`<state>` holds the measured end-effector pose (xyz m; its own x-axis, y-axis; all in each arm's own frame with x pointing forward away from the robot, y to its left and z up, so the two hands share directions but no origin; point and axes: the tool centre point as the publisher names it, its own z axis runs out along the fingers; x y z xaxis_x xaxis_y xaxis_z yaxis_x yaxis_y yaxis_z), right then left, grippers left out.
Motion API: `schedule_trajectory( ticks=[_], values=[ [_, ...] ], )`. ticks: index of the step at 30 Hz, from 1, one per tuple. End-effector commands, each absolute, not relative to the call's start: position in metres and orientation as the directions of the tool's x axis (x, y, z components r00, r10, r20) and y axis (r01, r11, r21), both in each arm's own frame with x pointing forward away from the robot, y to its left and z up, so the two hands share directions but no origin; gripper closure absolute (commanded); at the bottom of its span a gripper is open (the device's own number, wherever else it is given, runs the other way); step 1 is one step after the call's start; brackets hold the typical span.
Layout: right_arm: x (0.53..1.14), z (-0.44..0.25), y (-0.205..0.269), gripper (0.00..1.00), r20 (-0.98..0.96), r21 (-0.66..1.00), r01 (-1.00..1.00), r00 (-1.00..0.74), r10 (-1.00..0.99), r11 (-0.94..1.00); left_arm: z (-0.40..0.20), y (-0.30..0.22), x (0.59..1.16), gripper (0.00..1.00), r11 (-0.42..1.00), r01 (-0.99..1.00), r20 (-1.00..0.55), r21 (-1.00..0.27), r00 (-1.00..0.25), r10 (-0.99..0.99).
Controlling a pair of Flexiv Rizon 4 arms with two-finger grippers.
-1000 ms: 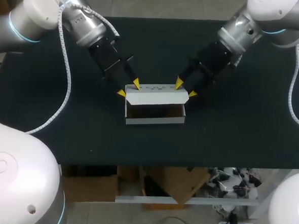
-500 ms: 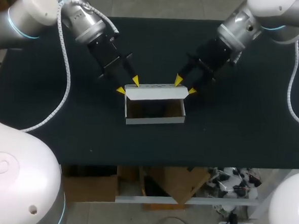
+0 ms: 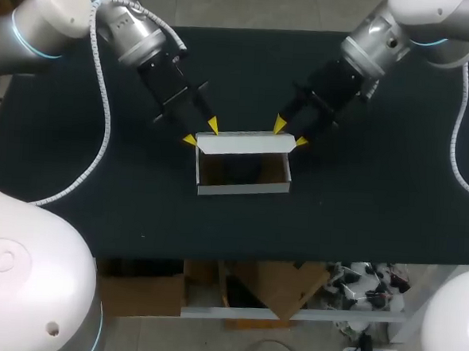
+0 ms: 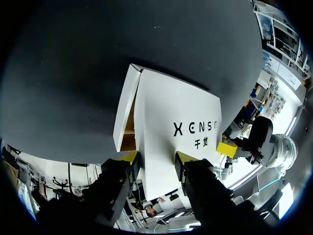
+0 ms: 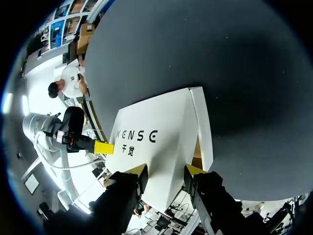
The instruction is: Assemble the packaging by folding the flat box into shape, placing the metal phone stand inside, and closing the box properly
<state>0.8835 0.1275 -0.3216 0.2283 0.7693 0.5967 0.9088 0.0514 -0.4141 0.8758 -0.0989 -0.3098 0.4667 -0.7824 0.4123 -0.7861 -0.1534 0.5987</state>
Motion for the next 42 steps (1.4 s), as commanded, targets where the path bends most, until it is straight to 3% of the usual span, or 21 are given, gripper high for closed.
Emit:
schedule_trajectory(
  ticks=[1,42],
  values=[
    [0.8855,-0.3209,0.1310,0.51,0.596,-0.418,0.907,0.228,0.770,0.055,-0.3083,-0.1016,0.8767,0.53,-0.155,-0.785,0.408,0.600,0.467,-0.784],
    [0.8856,-0.3220,0.1383,0.51,0.588,-0.419,0.906,0.223,0.778,0.057,-0.3103,-0.1076,0.8785,0.54,-0.149,-0.787,0.424,0.599,0.469,-0.775]
  ],
)
